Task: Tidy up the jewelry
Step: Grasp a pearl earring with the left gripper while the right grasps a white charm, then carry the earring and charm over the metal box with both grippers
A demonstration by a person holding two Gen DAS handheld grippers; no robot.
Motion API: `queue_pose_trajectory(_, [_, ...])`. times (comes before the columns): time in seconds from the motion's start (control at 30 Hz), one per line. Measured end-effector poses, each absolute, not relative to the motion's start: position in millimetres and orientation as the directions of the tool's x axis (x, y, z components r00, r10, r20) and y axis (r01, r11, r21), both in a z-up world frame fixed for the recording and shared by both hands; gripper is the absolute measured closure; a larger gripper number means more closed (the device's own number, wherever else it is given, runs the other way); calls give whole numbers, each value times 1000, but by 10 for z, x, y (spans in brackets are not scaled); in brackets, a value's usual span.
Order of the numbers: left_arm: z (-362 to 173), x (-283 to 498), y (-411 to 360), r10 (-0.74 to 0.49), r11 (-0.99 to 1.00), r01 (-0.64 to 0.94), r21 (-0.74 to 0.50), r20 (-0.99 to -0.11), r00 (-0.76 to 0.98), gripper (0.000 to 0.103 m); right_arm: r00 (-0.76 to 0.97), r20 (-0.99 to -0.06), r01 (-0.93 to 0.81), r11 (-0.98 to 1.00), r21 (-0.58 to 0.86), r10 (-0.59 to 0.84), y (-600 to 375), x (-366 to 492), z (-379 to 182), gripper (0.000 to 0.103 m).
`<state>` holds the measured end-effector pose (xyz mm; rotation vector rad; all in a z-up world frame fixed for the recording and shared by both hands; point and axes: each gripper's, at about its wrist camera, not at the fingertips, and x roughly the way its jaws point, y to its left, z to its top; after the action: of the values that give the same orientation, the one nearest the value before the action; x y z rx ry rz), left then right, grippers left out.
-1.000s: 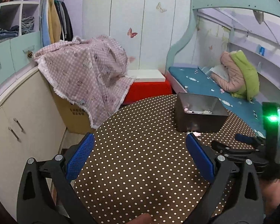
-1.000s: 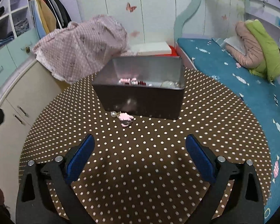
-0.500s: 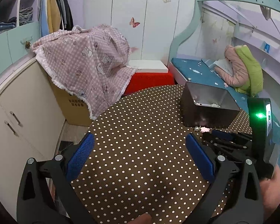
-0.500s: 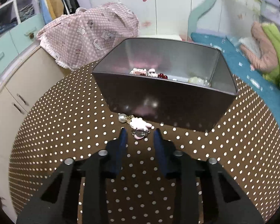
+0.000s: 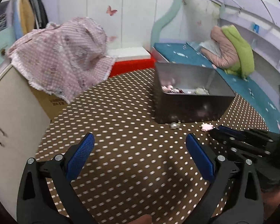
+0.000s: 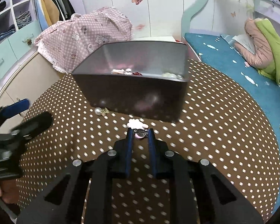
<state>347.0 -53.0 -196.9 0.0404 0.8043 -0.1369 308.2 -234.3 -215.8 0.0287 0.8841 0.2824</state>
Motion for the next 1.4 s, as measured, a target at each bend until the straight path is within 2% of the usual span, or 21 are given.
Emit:
queue_pose_trajectory(0.3, [-2289, 3918, -811, -100, 990, 139, -17, -780, 618, 5, 593, -763, -201, 965, 168, 257, -2631, 2985, -2162, 88])
queue_pose_trajectory(0.4, [-2360, 4029, -832, -119, 990, 134, -49, -798, 591, 9, 591, -761, -206, 962, 178, 267, -2642, 2977, -2159, 88])
queue_pose_trajectory(0.5, [-2352, 4072, -861, -105, 990, 137, -27, -793, 600, 30, 591, -758, -212, 960, 184, 276, -2649, 2962, -2146, 88])
queue_pose_trajectory(0.57, [-2345, 4079, -891, -113, 988, 155, -23, -791, 601, 39, 593, -755, -217, 959, 184, 280, -2644, 2960, -2125, 88])
queue_pose_trajectory(0.63, [-2330, 4064, -891, -151, 981, 187, -45, -784, 602, 61, 594, -753, -221, 957, 187, 284, -2635, 2959, -2109, 88])
queue_pose_trajectory(0.73, [-2318, 4012, -845, -194, 974, 211, -81, -778, 598, 84, 595, -750, -231, 955, 185, 289, -2604, 2941, -2082, 88])
queue_pose_trajectory(0.77, [-2317, 4001, -797, -209, 972, 216, -96, -777, 593, 87, 595, -750, -233, 955, 183, 289, -2594, 2934, -2075, 88])
queue_pose_trajectory(0.9, [-2310, 3864, -709, -251, 962, 237, -133, -770, 587, 90, 600, -745, -244, 954, 176, 291, -2560, 2891, -2017, 88])
queue_pose_trajectory(1.17, [-2213, 3474, -545, -256, 960, 249, -126, -751, 608, 90, 620, -731, -270, 952, 144, 286, -2477, 2823, -1820, 88])
queue_pose_trajectory(1.4, [-1775, 3220, -326, -262, 961, 250, -122, -694, 670, 90, 650, -696, -302, 944, 130, 304, -2418, 2769, -1533, 88])
